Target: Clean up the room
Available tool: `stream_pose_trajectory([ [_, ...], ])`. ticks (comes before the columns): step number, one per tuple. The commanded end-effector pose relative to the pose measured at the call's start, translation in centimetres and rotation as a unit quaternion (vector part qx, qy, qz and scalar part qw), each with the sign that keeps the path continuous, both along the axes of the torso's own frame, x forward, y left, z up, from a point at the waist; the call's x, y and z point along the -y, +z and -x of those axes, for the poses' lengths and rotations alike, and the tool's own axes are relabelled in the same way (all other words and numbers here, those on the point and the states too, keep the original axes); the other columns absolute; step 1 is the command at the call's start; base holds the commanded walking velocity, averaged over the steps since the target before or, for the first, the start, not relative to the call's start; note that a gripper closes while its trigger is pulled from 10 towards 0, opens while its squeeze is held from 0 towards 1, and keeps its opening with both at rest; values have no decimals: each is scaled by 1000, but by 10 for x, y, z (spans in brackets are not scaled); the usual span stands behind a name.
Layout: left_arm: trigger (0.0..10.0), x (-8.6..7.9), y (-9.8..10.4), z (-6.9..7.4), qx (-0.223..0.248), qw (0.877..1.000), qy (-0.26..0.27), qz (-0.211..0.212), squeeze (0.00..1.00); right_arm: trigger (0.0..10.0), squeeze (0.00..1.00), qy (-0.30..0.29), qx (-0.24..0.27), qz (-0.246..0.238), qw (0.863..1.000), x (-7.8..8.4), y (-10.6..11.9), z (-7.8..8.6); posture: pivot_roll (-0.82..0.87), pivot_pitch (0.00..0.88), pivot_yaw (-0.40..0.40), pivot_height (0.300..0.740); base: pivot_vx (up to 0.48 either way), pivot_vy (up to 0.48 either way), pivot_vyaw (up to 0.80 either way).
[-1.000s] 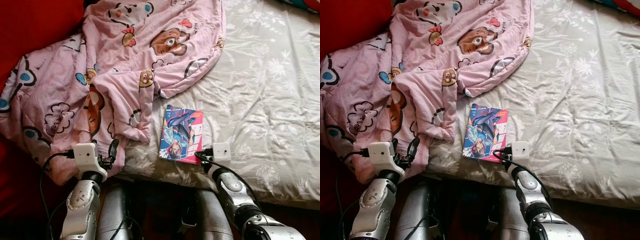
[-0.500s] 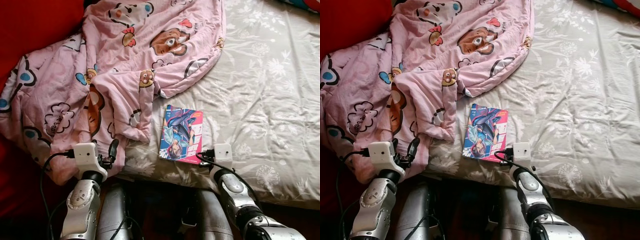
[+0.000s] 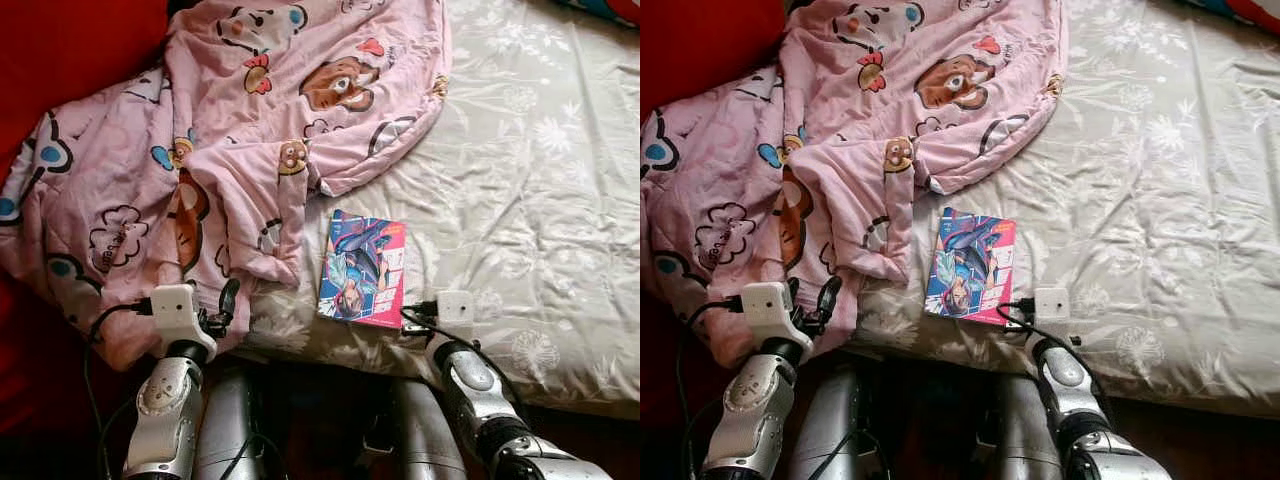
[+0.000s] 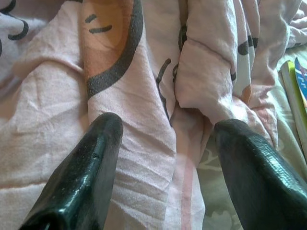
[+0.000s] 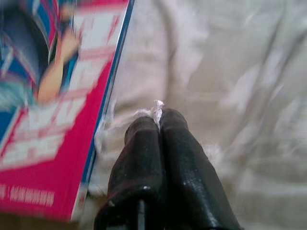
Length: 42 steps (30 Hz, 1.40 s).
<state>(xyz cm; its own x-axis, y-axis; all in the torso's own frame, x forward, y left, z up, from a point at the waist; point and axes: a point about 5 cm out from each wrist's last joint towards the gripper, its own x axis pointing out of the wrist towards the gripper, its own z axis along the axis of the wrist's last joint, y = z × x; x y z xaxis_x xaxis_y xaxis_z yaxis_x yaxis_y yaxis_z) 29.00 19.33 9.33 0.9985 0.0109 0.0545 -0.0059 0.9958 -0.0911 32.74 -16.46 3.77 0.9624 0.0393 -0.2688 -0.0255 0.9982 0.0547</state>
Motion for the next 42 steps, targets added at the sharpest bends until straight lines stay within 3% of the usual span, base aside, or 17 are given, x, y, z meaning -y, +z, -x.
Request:
stream_pose_trajectory([
  [1, 10000, -5, -16, 9, -30, 999, 13, 8, 0, 0, 0, -15, 5, 1, 1000, 7, -4, 6, 41, 358, -60, 616, 0, 0, 0],
  [7, 10000, -11, -22, 15, -40, 999, 18, 0, 0, 0, 0, -23, 55, -8, 998, 14, 1, 12, 22, 334, -59, 616, 0, 0, 0],
  [10, 10000, -21, -29, 27, -53, 998, 24, -11, 0, 0, 0, -19, 92, 12, 995, 17, 4, 23, -4, 315, -61, 616, 0, 0, 0],
  [11, 10000, -23, -30, 31, -56, 998, 23, -14, 0, 4039, 0, -10, 103, 11, 995, 15, 6, 27, -11, 306, -64, 616, 0, 0, 0],
  [12, 10000, -26, -33, 38, -62, 998, 22, -19, 0, 10000, 0, 11, 124, 11, 992, 12, 11, 34, -14, 298, -66, 616, 0, 0, 0],
  [19, 10000, -29, -39, 45, -72, 997, 22, -24, 0, 10000, 0, 20, 131, 16, 991, 13, 12, 43, -16, 275, -72, 616, 0, 0, 0],
  [27, 10000, -23, -41, 31, -69, 997, 19, -24, 0, 10000, 0, -10, 134, 0, 991, 16, 16, 34, -2, 200, -71, 634, 0, 0, 0],
  [35, 10000, -19, -51, 26, -84, 996, 14, -20, 0, 10000, 0, -27, 80, 1, 996, 20, -3, 41, 13, 105, -67, 679, 0, 0, 0],
  [36, 10000, -17, -54, 24, -88, 996, 13, -18, 0, 10000, 0, -30, 69, 1, 997, 20, -8, 41, 18, 55, -66, 689, 0, 0, 0],
  [42, 10000, -18, -62, 13, -106, 994, 15, -16, 0, 10000, 0, -40, 40, 2, 998, 21, -15, 37, 22, 0, -61, 714, 0, 0, 0],
])
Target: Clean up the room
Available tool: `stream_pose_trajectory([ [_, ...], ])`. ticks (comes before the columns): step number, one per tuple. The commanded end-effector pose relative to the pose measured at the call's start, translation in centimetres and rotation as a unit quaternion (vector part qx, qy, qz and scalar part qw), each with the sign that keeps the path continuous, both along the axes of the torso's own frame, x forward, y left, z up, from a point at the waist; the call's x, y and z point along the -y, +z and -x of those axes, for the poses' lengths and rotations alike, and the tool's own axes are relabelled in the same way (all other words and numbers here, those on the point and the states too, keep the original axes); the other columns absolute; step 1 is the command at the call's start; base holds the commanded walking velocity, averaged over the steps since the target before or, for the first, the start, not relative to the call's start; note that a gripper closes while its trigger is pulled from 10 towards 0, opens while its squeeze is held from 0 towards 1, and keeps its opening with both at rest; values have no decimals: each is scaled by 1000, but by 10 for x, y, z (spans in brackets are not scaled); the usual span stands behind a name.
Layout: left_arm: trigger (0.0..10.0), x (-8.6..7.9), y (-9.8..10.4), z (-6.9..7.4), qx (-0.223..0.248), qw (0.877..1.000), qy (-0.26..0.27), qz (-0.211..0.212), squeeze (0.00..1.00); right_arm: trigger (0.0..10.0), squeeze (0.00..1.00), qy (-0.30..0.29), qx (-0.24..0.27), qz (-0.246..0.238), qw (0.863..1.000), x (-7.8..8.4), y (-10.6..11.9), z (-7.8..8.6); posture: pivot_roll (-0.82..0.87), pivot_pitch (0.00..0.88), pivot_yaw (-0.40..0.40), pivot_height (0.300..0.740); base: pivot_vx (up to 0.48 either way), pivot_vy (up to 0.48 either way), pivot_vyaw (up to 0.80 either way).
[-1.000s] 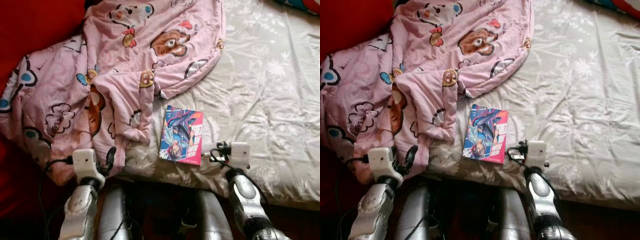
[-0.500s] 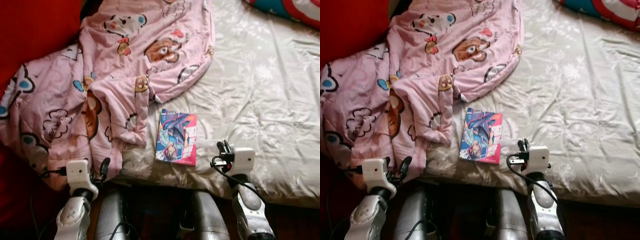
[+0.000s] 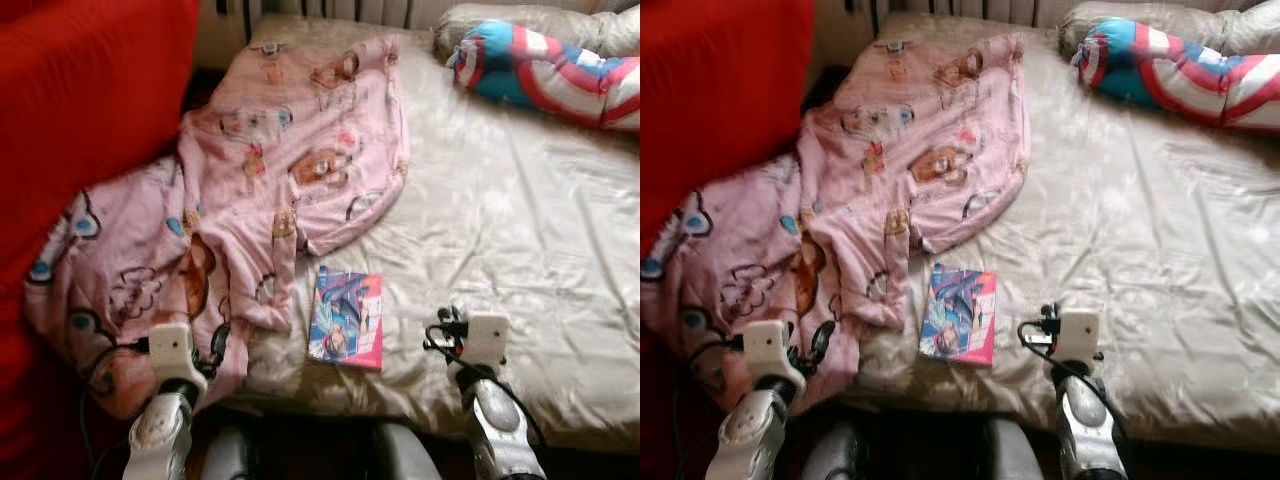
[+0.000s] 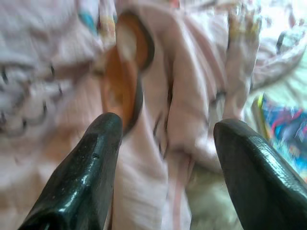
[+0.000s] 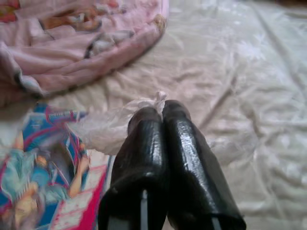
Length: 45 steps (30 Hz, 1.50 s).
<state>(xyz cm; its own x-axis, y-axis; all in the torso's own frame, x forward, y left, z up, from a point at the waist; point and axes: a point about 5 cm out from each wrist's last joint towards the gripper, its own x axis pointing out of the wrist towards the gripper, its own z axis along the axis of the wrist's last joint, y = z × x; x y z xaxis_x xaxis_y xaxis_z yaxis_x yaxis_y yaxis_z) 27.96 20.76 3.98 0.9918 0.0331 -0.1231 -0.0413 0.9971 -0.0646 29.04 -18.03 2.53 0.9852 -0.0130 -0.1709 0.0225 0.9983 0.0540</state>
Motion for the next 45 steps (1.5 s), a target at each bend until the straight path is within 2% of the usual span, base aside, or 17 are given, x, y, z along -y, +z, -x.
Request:
stream_pose_trajectory([
  [1, 10000, -3, -9, 1, -20, 1000, 5, -5, 0, 10000, 0, -16, -13, 0, 1000, 6, -3, 0, 22, 0, -61, 719, 0, 0, 0],
  [3, 10000, -4, -14, 1, -37, 999, 6, -6, 0, 10000, 0, -25, -29, 1, 999, 9, -8, 1, 21, 0, -59, 734, 0, 0, 0],
  [8, 10000, -4, -26, 4, -71, 997, 0, -11, 0, 10000, 0, -37, -66, 3, 997, 12, -20, 7, 28, 0, -57, 740, 0, 0, 0],
  [9, 10000, -6, -36, 8, -106, 994, -2, -19, 0, 10000, 0, -41, -104, 11, 994, 15, -32, 16, 29, 0, -55, 740, 0, 0, 0],
  [12, 10000, -9, -48, 15, -145, 989, -2, -25, 0, 10000, 0, -43, -149, 11, 988, 18, -45, 27, 30, 0, -56, 740, 0, 0, 0],
  [13, 10000, -9, -48, 15, -145, 989, -2, -25, 0, 10000, 0, -43, -149, 11, 988, 18, -45, 27, 30, 0, -56, 740, 0, 0, 0],
  [14, 10000, -12, -59, 24, -184, 983, 4, -19, 0, 10000, 0, -47, -186, 0, 981, 20, -57, 38, 21, 0, -54, 740, 0, 0, 0],
  [17, 10000, -15, -77, 42, -247, 969, 19, -23, 0, 10000, 0, -43, -258, 8, 965, 21, -78, 64, 15, 0, -49, 740, 0, 0, 0],
  [19, 10000, -15, -77, 42, -247, 969, 19, -23, 0, 10000, 0, -43, -258, 8, 965, 21, -78, 64, 15, 0, -49, 740, 0, 0, 0],
  [20, 10000, -15, -88, 54, -284, 958, 23, -24, 0, 10000, 0, -45, -297, 12, 954, 22, -90, 80, 14, 0, -50, 740, 0, 0, 0],
  [21, 10000, -15, -88, 54, -284, 958, 23, -24, 0, 10000, 0, -45, -297, 12, 954, 22, -90, 80, 14, 0, -50, 740, 0, 0, 0],
  [24, 10000, -11, -102, 72, -329, 944, 17, -21, 0, 10000, 0, -61, -336, -2, 940, 21, -102, 100, 6, 0, -53, 740, 0, 0, 0],
  [29, 10000, -5, -106, 79, -331, 944, 1, -20, 0, 10000, 0, -52, -338, -22, 939, 10, -107, 108, -3, 0, -42, 740, 0, 0, 0],
  [34, 10000, -13, -108, 84, -340, 940, 4, -29, 0, 10000, 0, -42, -357, -24, 933, 4, -113, 119, 20, 0, -45, 740, 0, 0, 0],
  [37, 10000, -17, -107, 84, -340, 940, 9, -31, 0, 10000, 0, -37, -359, -20, 932, 3, -113, 119, 30, 0, -49, 740, 0, 0, 0],
  [39, 10000, -28, -106, 87, -340, 940, 26, -34, 0, 10000, 0, -20, -360, -7, 933, -2, -114, 121, 44, 17, -57, 740, 0, 0, 738],
  [45, 10000, -29, -108, 91, -342, 938, 37, -31, 0, 10000, 0, -3, -355, -3, 935, -3, -112, 116, 55, 38, -77, 740, 0, 0, 800],
])
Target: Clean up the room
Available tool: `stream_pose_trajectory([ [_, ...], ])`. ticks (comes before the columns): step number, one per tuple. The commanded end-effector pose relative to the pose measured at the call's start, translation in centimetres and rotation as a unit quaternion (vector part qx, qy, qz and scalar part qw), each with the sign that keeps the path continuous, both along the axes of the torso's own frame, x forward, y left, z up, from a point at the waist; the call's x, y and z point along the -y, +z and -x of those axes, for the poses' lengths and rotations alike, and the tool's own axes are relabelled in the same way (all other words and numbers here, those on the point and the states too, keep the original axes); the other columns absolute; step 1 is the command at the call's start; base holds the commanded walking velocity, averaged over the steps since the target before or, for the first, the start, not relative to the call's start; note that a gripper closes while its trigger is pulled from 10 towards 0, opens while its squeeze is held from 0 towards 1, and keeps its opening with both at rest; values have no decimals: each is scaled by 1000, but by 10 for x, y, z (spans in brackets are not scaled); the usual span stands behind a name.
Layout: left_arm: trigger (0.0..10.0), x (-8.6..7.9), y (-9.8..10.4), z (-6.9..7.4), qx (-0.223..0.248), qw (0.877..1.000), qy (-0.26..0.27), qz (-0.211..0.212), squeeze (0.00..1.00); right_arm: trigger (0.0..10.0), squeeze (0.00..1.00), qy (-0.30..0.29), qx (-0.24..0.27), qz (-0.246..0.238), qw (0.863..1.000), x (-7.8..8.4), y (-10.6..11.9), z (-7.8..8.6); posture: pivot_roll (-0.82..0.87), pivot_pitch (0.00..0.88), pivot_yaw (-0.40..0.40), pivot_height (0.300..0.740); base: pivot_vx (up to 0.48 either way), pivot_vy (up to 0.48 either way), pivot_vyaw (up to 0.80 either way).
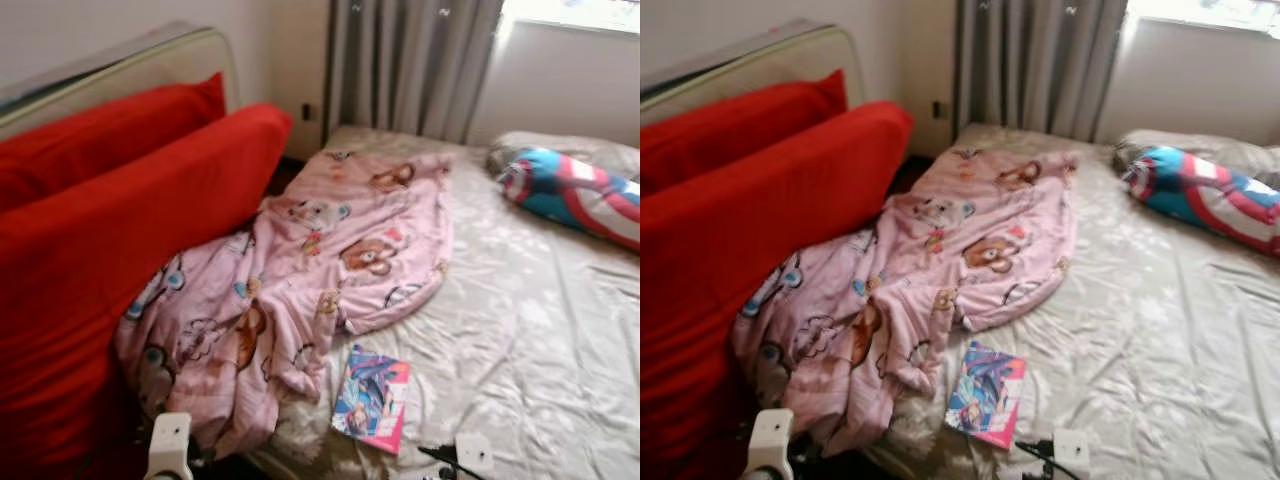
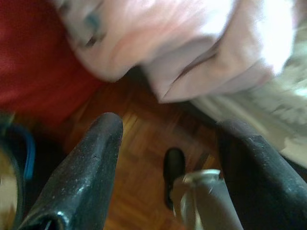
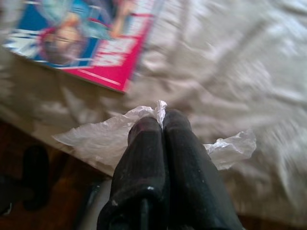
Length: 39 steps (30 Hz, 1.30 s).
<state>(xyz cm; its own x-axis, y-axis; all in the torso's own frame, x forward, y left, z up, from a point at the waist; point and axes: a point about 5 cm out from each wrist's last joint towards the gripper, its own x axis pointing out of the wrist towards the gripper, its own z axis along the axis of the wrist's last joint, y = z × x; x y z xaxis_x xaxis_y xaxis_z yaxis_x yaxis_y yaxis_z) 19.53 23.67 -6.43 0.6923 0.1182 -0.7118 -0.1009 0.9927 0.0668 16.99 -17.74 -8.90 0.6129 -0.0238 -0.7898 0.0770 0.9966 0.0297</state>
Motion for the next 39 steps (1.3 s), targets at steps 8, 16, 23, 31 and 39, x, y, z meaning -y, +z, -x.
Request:
stream_pose_trajectory([
  [8, 10000, 16, -5, 0, -8, 1000, 0, 17, 0, 10000, 0, -8, 22, 17, 1000, 12, 10, -18, 8, 13, -46, 740, 0, 0, 800],
  [16, 10000, 29, -4, -7, 0, 999, 9, 31, 0, 10000, 0, -26, 14, 35, 999, 21, 8, -12, 19, 27, -87, 740, 0, 0, 800],
  [23, 10000, 25, -7, 0, -7, 999, 29, 32, 0, 10000, 0, 7, 16, 34, 999, 13, 10, -19, 9, 38, -74, 740, 0, 0, 800],
  [31, 10000, 30, -9, 2, -10, 999, 28, 33, 0, 10000, 0, 6, 18, 37, 999, 17, 10, -18, 14, 61, -85, 740, 0, 0, 800],
  [39, 10000, 27, -11, 7, -16, 999, 34, 27, 0, 10000, 0, -3, 9, 18, 1000, 12, 7, -13, -12, 79, -74, 740, 0, 0, 500],
])
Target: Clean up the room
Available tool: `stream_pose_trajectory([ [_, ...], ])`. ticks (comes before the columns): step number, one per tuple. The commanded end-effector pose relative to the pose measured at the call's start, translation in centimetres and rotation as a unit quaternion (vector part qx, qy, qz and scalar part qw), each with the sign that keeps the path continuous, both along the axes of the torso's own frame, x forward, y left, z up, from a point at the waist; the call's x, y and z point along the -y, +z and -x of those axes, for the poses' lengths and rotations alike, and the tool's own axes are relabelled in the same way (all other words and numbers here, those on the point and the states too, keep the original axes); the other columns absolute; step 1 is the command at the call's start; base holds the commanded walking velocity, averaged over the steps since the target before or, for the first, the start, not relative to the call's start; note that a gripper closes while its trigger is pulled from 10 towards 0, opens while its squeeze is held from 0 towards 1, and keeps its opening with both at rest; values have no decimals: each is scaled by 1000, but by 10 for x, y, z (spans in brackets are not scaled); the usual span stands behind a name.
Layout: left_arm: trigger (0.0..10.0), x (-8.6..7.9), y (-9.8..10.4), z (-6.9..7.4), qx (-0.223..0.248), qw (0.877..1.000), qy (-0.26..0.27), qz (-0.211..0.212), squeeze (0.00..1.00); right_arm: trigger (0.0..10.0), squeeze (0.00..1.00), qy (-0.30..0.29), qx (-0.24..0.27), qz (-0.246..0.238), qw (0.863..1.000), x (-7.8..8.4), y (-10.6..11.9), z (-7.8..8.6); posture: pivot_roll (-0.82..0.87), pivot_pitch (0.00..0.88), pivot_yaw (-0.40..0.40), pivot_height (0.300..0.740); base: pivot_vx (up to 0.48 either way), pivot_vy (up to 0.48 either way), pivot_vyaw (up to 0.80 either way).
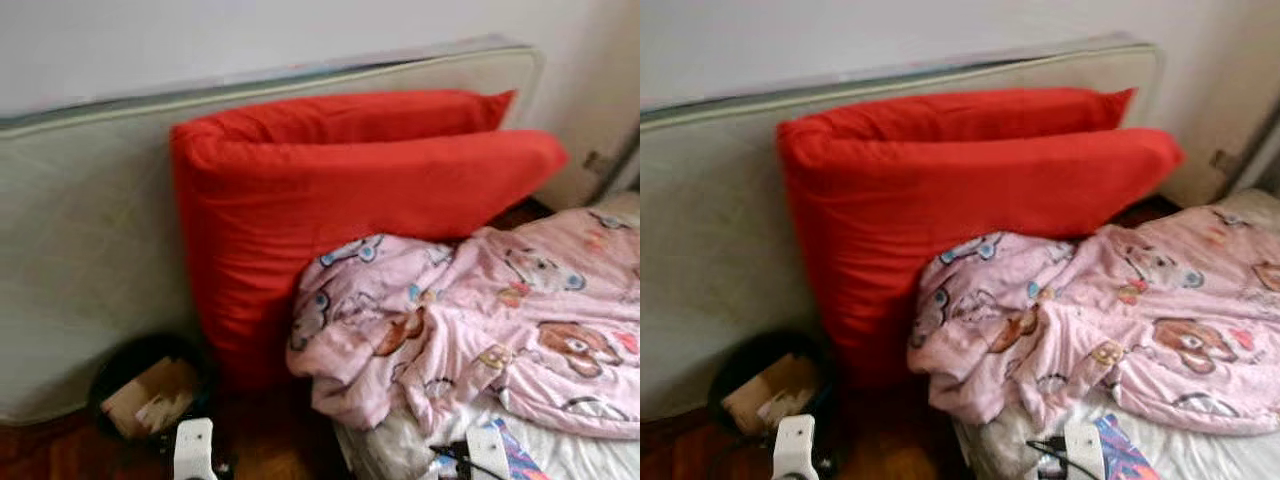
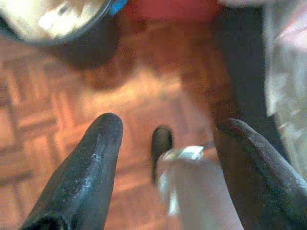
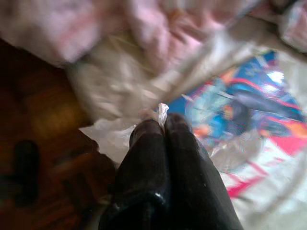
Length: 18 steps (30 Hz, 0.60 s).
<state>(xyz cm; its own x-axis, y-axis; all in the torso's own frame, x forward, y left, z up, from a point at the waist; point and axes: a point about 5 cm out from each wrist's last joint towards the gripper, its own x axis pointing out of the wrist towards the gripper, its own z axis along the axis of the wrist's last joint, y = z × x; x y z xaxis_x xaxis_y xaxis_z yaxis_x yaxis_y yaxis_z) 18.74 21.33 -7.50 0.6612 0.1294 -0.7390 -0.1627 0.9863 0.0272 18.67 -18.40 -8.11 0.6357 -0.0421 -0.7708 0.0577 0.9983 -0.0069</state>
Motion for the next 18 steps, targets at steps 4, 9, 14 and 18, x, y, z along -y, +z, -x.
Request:
stream_pose_trajectory([
  [4, 10000, 4, -1, 0, -4, 1000, -10, 0, 0, 10000, 0, -9, -1, -8, 1000, 1, -1, 1, -2, 95, -59, 740, 0, 0, 0],
  [9, 10000, 4, 1, -4, -1, 1000, -21, -5, 0, 10000, 0, 0, -12, -13, 1000, -6, -4, 7, 6, 100, -33, 740, 0, 0, 0],
  [14, 10000, 1, 1, -3, -4, 999, -38, -11, 0, 10000, 0, -6, -22, -19, 1000, -12, -8, 14, -1, 91, -15, 740, 0, 0, 0],
  [18, 10000, 0, 2, -4, -2, 999, -38, -14, 0, 10000, 0, -6, -28, -19, 999, -11, -9, 17, 9, 88, -15, 740, 0, 0, 0],
])
